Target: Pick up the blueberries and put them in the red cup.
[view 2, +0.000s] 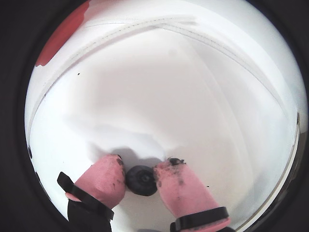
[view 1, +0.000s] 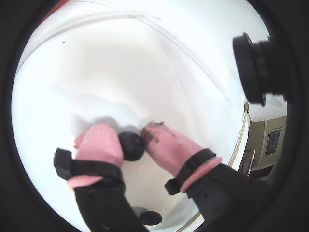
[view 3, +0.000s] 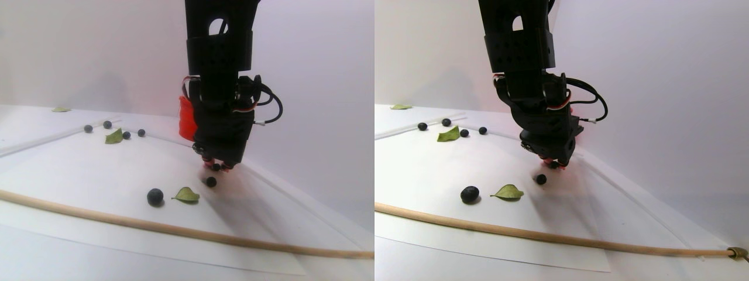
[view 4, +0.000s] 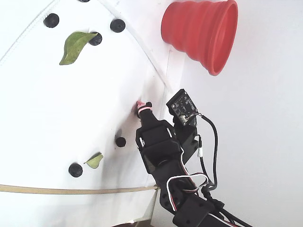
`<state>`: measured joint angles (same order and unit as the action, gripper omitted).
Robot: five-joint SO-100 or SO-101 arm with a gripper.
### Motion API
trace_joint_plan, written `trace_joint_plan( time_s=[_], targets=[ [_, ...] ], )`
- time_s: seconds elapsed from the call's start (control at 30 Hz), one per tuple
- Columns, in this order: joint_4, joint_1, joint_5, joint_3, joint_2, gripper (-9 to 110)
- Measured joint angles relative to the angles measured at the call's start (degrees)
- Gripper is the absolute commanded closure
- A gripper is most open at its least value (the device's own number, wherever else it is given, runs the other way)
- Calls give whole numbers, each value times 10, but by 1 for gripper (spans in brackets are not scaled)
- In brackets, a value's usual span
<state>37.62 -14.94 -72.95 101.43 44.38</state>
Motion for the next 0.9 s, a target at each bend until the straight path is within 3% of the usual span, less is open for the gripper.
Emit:
trace_joint_plan(
  time_s=[0.9],
  targets=[
    [2,29,-40,85,86,91]
  ],
)
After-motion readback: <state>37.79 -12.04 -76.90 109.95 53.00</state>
